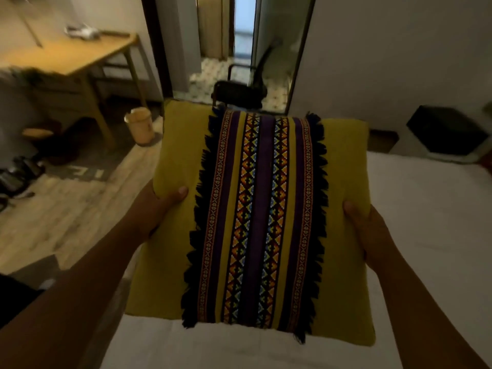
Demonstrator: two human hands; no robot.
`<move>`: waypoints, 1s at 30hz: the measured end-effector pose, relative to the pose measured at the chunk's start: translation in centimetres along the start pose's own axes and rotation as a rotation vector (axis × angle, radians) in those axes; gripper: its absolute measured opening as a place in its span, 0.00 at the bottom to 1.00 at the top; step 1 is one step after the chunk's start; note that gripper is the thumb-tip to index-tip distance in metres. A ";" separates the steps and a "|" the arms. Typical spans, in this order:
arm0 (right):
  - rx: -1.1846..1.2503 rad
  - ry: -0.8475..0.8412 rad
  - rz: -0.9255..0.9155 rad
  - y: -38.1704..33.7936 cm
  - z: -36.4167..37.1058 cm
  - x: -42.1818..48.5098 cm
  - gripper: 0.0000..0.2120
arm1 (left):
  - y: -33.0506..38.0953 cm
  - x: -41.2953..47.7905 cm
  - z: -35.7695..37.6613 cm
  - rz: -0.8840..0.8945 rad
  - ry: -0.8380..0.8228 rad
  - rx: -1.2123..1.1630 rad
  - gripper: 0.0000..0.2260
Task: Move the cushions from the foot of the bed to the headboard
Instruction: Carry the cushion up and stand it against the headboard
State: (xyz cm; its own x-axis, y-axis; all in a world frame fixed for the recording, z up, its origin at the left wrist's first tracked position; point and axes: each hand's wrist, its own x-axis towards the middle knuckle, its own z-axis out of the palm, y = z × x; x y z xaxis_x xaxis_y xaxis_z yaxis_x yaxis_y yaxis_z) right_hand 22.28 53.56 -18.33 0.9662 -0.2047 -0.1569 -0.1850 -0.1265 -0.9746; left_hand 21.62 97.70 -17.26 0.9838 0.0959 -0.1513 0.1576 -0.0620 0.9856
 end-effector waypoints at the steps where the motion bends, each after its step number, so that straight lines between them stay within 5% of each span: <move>1: 0.014 0.014 -0.043 -1.5 -0.6 -0.3 0.44 | 1.8 -0.1 0.2 0.043 0.006 -0.002 0.36; 5: 0.055 0.076 -0.192 -6.3 -3.0 -1.9 0.38 | 8.5 -0.8 1.2 0.197 0.001 0.029 0.38; 12: 0.136 0.233 -0.325 -11.4 -8.0 -5.3 0.45 | 15.4 -0.6 4.0 0.405 -0.038 0.027 0.35; 17: 0.136 0.351 -0.356 -11.7 -9.9 -9.0 0.35 | 15.7 0.3 6.3 0.442 -0.131 -0.042 0.37; 21: 0.148 0.453 -0.339 -11.2 -11.6 -12.8 0.25 | 15.8 0.8 9.3 0.450 -0.270 -0.086 0.30; 30: 0.102 0.776 -0.306 -8.4 -19.2 -23.8 0.42 | 15.5 -1.1 20.4 0.451 -0.540 -0.125 0.32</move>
State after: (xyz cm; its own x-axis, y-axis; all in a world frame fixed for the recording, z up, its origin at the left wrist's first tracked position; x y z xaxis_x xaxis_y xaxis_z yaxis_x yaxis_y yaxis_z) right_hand -2.56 40.89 -3.33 0.5667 -0.7896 0.2353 0.1186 -0.2044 -0.9717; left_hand 24.71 76.34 -3.40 0.8604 -0.4198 0.2890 -0.2541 0.1382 0.9573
